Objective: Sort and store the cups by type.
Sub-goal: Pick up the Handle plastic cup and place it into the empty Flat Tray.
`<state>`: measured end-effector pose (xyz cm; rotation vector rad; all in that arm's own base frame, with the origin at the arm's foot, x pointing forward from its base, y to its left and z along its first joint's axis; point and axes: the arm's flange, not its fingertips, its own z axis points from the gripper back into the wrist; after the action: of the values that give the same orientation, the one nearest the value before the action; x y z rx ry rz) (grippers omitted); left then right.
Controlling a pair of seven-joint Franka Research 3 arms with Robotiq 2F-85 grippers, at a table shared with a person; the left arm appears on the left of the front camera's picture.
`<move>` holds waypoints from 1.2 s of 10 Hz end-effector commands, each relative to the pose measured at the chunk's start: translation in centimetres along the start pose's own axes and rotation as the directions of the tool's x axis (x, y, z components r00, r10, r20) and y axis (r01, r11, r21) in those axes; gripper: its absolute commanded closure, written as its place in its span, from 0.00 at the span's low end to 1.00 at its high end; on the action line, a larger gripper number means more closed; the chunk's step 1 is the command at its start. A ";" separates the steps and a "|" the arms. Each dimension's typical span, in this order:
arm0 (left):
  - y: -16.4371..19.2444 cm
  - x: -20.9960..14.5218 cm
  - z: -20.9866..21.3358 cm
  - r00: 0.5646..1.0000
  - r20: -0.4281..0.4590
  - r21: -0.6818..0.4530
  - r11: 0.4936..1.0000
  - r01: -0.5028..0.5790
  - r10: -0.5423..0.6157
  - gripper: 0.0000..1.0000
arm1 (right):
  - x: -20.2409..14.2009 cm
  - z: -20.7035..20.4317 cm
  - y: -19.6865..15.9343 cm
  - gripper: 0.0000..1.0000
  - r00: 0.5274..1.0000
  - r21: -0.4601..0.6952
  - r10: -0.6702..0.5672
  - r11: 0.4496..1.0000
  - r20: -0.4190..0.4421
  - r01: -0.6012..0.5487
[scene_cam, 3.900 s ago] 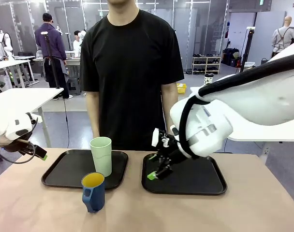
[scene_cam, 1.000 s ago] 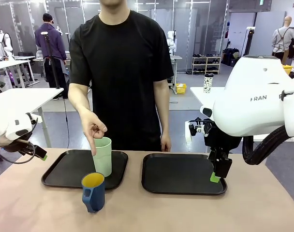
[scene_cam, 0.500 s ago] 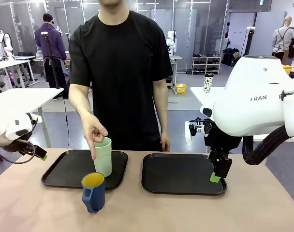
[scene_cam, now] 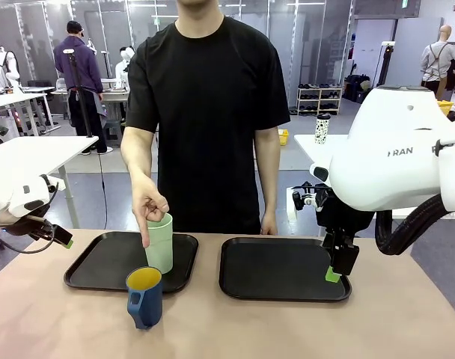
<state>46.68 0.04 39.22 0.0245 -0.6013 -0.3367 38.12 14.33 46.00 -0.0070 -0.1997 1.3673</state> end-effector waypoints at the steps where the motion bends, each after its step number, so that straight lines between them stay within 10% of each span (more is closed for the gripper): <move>1: -0.3 0.3 0.3 0.999 -0.026 -0.016 1.000 0.027 -0.028 0.00 | -0.1 0.1 0.0 0.00 1.000 -0.002 -0.001 1.000 0.000 0.001; 4: -2.4 0.3 2.8 0.913 -0.062 -0.218 0.899 0.381 -0.402 0.00 | -0.1 0.1 0.0 0.00 1.000 -0.002 -0.001 1.000 0.000 0.001; 8: -3.7 -1.9 4.3 0.583 0.011 -0.298 0.554 0.777 -0.812 0.00 | -0.1 0.1 0.0 0.00 1.000 -0.002 -0.001 1.000 0.000 0.001; 12: -4.9 -4.0 3.5 0.333 0.110 -0.421 0.259 0.869 -0.937 0.00 | -0.1 0.1 0.0 0.00 1.000 -0.002 -0.001 1.000 0.000 0.001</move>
<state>40.95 -3.59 39.92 0.0367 -0.3139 -1.5838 38.13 14.32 45.96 -0.0062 -0.1990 1.3670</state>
